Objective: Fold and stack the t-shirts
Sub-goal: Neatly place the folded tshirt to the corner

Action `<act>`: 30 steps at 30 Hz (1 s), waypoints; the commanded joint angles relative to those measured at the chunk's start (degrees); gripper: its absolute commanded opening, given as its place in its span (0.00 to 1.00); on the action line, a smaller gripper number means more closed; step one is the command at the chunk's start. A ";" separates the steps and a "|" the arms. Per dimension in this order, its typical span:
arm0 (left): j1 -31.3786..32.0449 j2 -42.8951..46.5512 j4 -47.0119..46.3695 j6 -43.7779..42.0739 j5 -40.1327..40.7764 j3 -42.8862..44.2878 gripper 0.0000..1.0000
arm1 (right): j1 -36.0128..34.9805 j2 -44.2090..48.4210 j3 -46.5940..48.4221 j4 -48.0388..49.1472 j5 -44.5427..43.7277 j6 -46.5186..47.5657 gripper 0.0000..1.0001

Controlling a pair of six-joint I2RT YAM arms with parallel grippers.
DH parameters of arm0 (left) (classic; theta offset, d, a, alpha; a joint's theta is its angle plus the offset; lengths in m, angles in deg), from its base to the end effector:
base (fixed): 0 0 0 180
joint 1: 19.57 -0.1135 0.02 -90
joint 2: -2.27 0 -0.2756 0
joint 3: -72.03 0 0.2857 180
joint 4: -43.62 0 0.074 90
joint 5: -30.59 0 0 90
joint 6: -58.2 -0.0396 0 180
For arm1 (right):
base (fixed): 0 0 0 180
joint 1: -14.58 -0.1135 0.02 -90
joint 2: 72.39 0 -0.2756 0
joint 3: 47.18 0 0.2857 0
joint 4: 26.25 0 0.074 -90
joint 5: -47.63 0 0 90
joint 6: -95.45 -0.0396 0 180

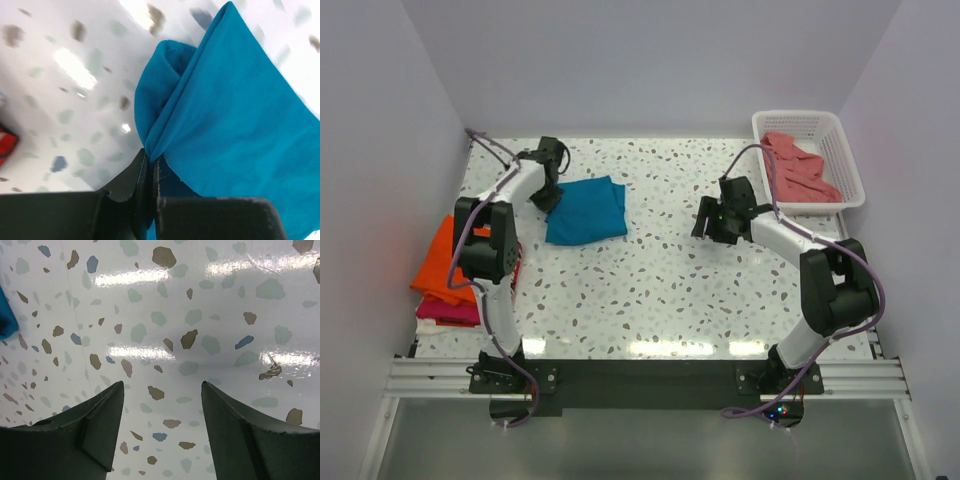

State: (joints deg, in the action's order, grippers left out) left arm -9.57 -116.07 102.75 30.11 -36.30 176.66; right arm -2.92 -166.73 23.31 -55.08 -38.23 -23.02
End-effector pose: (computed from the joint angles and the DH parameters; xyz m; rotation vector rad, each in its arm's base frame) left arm 0.4567 -0.0647 0.1828 -1.2374 2.3548 0.2045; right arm 0.3529 0.1143 0.1825 0.2117 2.5287 0.4190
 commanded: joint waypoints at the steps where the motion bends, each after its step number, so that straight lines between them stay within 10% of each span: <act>1: -4.01 0.04 7.92 4.18 5.80 4.96 0.00 | 0.01 1.71 1.13 0.71 1.13 0.43 0.66; 30: -17.03 10.67 13.73 3.84 11.34 14.63 0.00 | -1.31 2.94 -0.19 1.77 2.80 0.17 0.66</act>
State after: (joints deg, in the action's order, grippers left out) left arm -25.11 -109.87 115.21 34.59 -27.82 188.69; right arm -3.90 -166.71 23.29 -55.04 -36.56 -23.02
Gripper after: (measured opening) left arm 0.060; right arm 0.663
